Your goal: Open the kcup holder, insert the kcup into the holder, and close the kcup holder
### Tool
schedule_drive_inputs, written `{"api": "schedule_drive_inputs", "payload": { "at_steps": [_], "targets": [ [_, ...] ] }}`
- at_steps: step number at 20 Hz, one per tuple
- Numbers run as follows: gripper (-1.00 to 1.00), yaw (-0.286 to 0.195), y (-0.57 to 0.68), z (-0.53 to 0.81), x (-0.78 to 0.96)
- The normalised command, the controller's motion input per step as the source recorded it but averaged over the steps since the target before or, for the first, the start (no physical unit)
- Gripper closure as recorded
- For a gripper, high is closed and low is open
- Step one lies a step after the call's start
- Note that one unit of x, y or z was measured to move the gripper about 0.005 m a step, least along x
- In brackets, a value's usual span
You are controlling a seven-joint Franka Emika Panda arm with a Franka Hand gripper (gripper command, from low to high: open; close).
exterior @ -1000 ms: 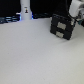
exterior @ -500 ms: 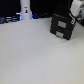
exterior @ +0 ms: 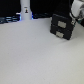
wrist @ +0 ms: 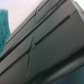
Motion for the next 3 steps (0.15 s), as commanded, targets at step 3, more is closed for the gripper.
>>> {"api": "schedule_drive_inputs", "payload": {
  "at_steps": [3],
  "targets": [
    [-1.0, -0.003, 0.08, 0.32, 0.03]
  ]
}}
